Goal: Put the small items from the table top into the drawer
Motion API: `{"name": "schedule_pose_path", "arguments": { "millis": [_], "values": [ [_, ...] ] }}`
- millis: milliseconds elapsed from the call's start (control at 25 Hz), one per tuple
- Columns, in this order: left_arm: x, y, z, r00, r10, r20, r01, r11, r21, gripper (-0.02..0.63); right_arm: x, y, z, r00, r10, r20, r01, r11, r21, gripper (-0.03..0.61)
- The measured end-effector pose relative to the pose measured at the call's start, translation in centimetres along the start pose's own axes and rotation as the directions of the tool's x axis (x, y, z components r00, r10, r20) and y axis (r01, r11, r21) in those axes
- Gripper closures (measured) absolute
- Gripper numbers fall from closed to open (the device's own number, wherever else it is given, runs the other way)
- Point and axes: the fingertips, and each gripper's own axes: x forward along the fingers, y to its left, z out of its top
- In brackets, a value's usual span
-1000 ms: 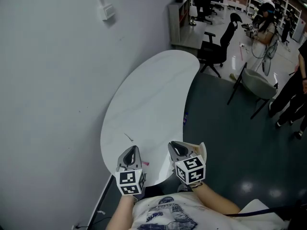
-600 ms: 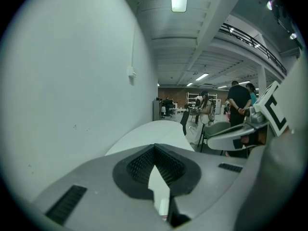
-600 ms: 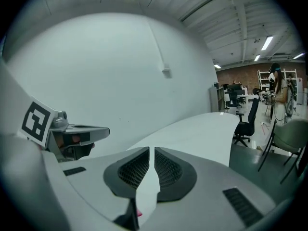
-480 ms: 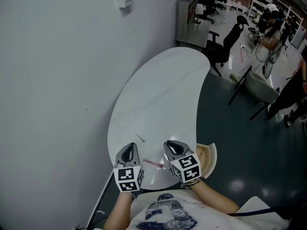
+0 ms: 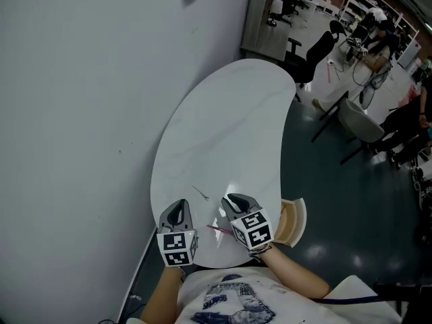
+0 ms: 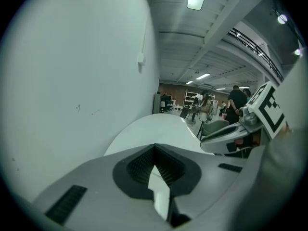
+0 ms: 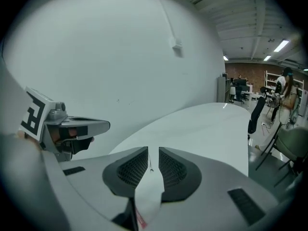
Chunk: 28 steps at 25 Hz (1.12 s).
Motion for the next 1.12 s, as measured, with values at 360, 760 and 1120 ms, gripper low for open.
{"name": "schedule_pose_path", "arguments": {
  "millis": [360, 760, 1120],
  "values": [
    [3.1, 4.1, -2.0, 0.999, -0.032, -0.041, 0.032, 0.999, -0.002, 0.589, 7.4, 1.7, -1.6, 0.994, 0.01, -0.106, -0.021, 0.995, -0.095, 0.505],
    [5.3, 7.8, -2.6, 0.995, -0.053, -0.088, 0.052, 0.998, -0.017, 0.589, 12.6, 2.0, -4.2, 0.969, 0.003, -0.245, -0.022, 0.997, -0.072, 0.505],
    [7.5, 9.2, -3.2, 0.992, -0.069, -0.108, 0.066, 0.997, -0.033, 0.589, 15.7, 1.8, -5.6, 0.949, 0.004, -0.316, -0.04, 0.993, -0.108, 0.505]
  ]
}}
